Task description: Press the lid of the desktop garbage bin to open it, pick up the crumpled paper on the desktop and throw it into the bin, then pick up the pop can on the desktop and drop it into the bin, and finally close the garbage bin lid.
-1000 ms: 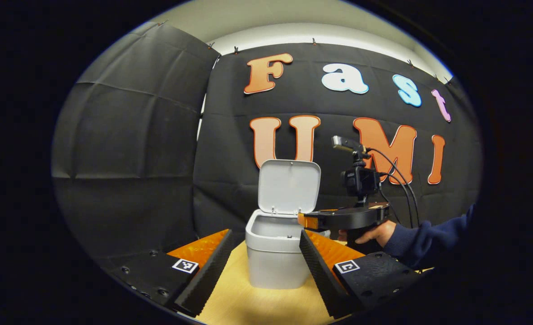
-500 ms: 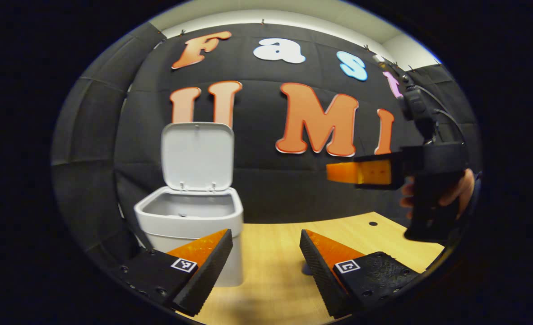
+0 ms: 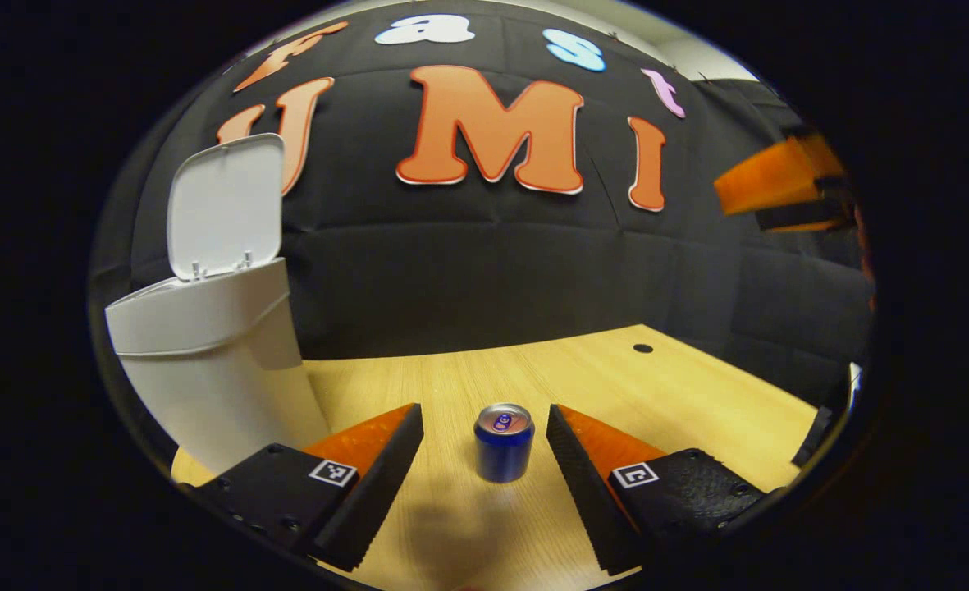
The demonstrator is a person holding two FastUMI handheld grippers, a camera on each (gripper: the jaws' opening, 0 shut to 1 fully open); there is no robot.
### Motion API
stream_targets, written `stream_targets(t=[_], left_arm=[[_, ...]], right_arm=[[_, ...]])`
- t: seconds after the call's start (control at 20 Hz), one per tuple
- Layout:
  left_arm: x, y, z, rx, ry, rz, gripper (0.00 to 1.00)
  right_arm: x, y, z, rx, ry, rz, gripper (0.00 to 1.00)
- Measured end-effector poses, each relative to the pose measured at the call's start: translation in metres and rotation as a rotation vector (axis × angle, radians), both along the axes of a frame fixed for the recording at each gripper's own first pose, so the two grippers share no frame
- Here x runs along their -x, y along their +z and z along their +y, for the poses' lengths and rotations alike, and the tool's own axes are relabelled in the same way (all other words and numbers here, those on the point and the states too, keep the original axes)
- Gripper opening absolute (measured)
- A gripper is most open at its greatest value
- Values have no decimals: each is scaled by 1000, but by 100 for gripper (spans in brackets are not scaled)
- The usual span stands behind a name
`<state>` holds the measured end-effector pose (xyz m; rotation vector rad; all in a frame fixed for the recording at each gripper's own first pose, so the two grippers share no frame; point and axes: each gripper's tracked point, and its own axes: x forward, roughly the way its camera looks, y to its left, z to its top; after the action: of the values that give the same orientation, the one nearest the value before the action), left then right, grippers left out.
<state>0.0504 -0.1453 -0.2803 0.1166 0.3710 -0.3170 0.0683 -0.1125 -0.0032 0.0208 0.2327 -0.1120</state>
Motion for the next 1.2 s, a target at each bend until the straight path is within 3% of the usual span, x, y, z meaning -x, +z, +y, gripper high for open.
stream_targets(t=[0.2,0.35,0.4,0.5,0.55,0.65,0.9,1.2], left_arm=[[-28,-88,-14,-50,22,127,98],[-56,-114,-22,-84,26,118,99],[-65,-119,-26,-99,14,109,94],[-71,-129,-29,-131,-2,106,98],[-74,-127,-30,-148,-11,106,87],[-71,-123,-29,-168,-19,121,80],[-65,-11,-17,-87,-5,-22,77],[-34,153,63,-13,96,-188,76]], right_arm=[[13,-3,-17,32,-21,39,91],[19,1,-27,50,-44,45,91],[21,1,-30,58,-49,46,92],[23,3,-34,73,-61,47,93],[24,3,-34,74,-65,48,93],[24,2,-33,62,-69,49,93],[13,-4,-18,19,-42,29,93],[-2,-7,3,6,6,-5,93]])
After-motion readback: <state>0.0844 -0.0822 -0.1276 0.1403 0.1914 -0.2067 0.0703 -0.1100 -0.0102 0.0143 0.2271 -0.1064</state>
